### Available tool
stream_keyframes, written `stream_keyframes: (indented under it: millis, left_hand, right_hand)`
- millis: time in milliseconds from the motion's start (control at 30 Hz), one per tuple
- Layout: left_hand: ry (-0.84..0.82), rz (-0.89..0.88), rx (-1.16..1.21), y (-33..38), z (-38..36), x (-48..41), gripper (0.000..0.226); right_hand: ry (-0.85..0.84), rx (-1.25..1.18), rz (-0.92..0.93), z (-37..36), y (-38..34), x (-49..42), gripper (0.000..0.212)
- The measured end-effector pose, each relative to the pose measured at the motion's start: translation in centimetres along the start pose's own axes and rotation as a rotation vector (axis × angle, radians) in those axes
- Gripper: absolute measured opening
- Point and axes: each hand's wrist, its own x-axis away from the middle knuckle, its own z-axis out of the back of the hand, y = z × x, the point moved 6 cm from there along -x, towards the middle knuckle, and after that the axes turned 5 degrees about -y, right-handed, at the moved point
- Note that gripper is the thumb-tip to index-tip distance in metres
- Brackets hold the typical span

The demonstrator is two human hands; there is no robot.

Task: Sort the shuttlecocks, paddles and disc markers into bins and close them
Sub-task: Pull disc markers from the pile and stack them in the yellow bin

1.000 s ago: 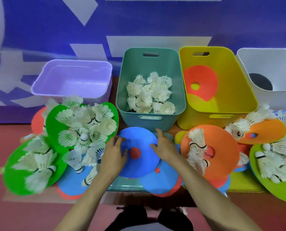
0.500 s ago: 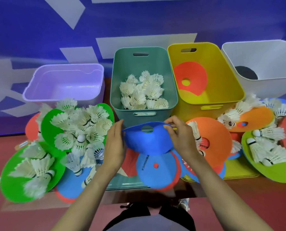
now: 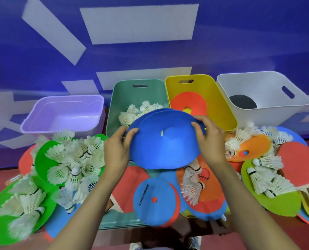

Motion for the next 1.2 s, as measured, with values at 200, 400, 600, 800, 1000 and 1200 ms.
stream_keyframes:
  millis: [200, 400, 600, 800, 1000, 1200]
  left_hand:
    - [-0.108, 0.110, -0.105, 1.5, -2.8, -3.6, 0.021]
    - [-0.344, 0.206, -0.160, 4.2, -7.2, -6.1, 0.027]
    - [-0.533, 0.241, -0.067, 7.2, -12.8, -7.8, 0.039]
    - [-0.621, 0.145, -0.323, 8.7, -18.4, -9.2, 0.033]
    - [-0.855, 0.103, -0.706, 6.8, -24.1, -9.7, 0.045]
    - [-0.928, 0.137, -0.831, 3.7, -26.2, -9.7, 0.045]
  right_hand:
    - [0.216, -0.085, -0.072, 4.8, 1.6, -4.5, 0.010]
    - [0.116, -0.093, -0.113, 4.6, 2.8, -9.4, 0.040]
    - [-0.073, 0.050, -0.024, 3.2, 4.4, -13.4, 0.075]
    - [-0.149, 0.182, -0.013, 2.4, 9.0, -18.1, 0.064]
    - [-0.399, 0.247, 0.024, -0.6, 13.5, -21.7, 0.054]
    - [-0.628, 0.302, 0.104, -4.2, 16.0, -22.9, 0.059]
